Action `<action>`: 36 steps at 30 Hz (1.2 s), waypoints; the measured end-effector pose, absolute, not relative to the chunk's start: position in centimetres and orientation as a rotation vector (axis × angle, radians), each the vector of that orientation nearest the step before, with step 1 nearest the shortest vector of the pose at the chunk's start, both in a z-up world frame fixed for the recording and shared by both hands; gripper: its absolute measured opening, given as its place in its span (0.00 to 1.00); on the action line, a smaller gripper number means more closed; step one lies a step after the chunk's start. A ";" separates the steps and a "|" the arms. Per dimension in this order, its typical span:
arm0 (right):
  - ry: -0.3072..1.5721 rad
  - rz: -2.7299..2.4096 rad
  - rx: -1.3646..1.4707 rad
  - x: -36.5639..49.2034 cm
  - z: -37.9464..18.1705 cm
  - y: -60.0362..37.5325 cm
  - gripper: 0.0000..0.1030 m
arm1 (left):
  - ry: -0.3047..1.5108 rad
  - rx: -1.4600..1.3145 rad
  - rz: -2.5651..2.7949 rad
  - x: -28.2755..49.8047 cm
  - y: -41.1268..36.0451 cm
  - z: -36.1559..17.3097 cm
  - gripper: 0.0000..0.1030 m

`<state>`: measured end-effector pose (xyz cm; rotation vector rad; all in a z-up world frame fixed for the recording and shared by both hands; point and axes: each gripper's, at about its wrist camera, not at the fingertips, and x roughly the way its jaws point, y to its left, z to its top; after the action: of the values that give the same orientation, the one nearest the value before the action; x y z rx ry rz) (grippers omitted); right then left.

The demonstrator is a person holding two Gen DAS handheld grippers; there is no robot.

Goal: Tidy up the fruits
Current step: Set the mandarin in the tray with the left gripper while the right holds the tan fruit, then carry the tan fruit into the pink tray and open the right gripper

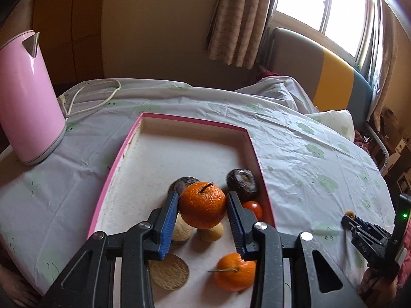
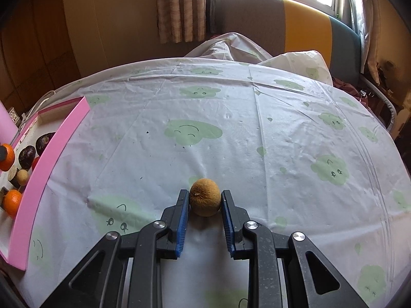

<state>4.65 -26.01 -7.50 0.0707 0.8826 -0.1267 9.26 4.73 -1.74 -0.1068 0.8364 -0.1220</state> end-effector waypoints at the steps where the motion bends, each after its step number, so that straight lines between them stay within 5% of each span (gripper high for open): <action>1: 0.883 -0.128 0.069 4.7 -7.5 -26.0 0.24 | 0.845 -0.104 -0.125 9.6 5.0 -1.9 0.38; 19: 0.898 -0.103 0.092 4.5 -6.8 -25.3 0.24 | 0.845 -0.091 0.006 6.4 6.7 -1.4 0.45; 36: 0.879 0.348 0.030 7.2 -2.2 -9.5 0.24 | 0.833 -0.123 0.069 4.0 9.1 -0.8 0.45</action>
<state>7.18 -9.47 -2.18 0.0300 0.8785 0.3485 4.01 9.13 -0.79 -0.1227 0.8333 0.0686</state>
